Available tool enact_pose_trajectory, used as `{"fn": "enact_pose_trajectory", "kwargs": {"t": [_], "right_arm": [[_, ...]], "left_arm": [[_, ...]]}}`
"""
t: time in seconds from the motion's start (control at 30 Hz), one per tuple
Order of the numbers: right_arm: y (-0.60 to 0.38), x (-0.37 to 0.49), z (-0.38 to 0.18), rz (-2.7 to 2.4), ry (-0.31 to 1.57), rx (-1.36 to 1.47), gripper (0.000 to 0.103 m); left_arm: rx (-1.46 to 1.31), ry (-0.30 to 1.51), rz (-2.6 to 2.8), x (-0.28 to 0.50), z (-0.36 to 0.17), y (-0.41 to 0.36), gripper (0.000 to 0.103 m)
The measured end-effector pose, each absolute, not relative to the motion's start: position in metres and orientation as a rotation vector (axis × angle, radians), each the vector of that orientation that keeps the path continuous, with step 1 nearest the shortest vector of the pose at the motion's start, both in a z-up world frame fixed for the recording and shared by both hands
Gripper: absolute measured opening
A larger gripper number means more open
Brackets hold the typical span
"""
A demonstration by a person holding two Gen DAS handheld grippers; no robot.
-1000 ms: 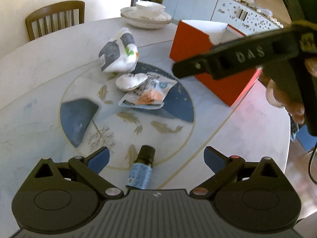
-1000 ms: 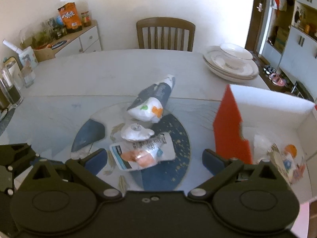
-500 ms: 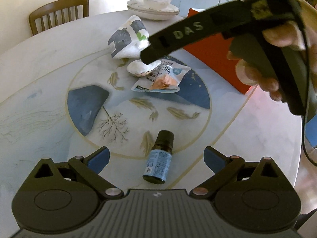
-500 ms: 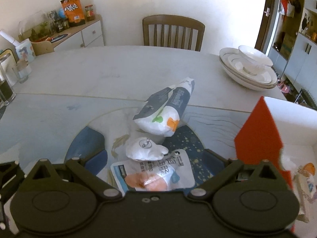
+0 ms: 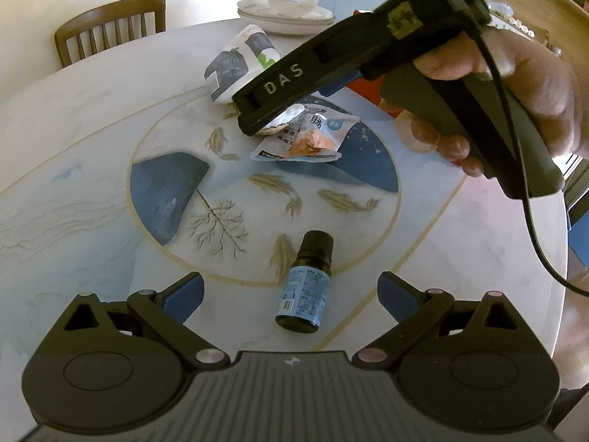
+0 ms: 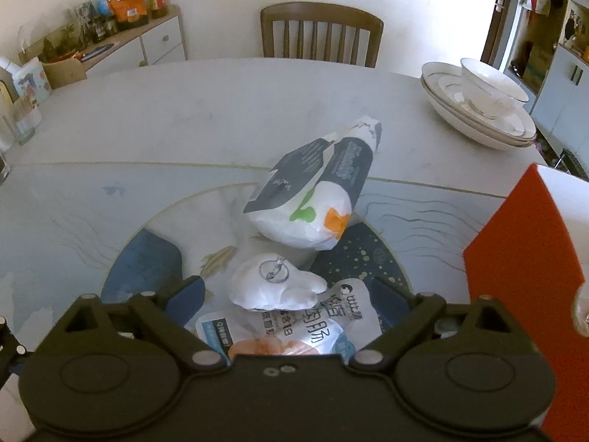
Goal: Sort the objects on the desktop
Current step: 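Grasp the small dark glass bottle with the left tool while the right tool grasps the white ringed pouch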
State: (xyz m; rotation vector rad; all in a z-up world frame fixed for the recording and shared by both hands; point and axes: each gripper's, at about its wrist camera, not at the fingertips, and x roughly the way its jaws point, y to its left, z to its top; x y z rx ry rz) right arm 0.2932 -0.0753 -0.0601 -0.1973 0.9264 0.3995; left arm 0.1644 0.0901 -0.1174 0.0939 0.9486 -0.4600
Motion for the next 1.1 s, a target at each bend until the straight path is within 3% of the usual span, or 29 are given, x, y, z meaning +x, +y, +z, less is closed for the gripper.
{"fn": "enact_pose_trajectory", "kwargs": {"t": [0.13, 0.3, 0.47, 0.6, 0.63, 0.67, 0.87, 1.1], "right_arm": [[-0.071, 0.296, -0.063, 0.397, 0.937, -0.205, 0.091], [-0.069, 0.302, -0.067, 0.395, 0.963, -0.199, 0.079], [-0.069, 0.304, -0.07, 0.391, 0.971, -0.195, 0.073], [-0.069, 0.305, -0.07, 0.397, 0.979, -0.191, 0.064], [-0.069, 0.305, -0.07, 0.402, 0.984, -0.189, 0.061], [-0.068, 0.306, -0.071, 0.404, 0.99, -0.189, 0.061], [-0.07, 0.306, -0.069, 0.403, 0.982, -0.182, 0.059], [-0.073, 0.301, -0.06, 0.418, 0.975, -0.169, 0.059]], "left_arm": [[0.101, 0.94, -0.449, 0.163, -0.118, 0.09, 0.099], [0.117, 0.934, -0.445, 0.161, -0.118, 0.09, 0.089], [0.147, 0.93, -0.457, 0.158, -0.118, 0.086, 0.069], [0.16, 0.926, -0.469, 0.158, -0.118, 0.081, 0.062], [0.162, 0.925, -0.469, 0.158, -0.117, 0.08, 0.056], [0.163, 0.925, -0.471, 0.159, -0.117, 0.079, 0.05], [0.206, 0.918, -0.476, 0.159, -0.117, 0.072, 0.035], [0.211, 0.909, -0.472, 0.16, -0.118, 0.073, 0.029]]}}
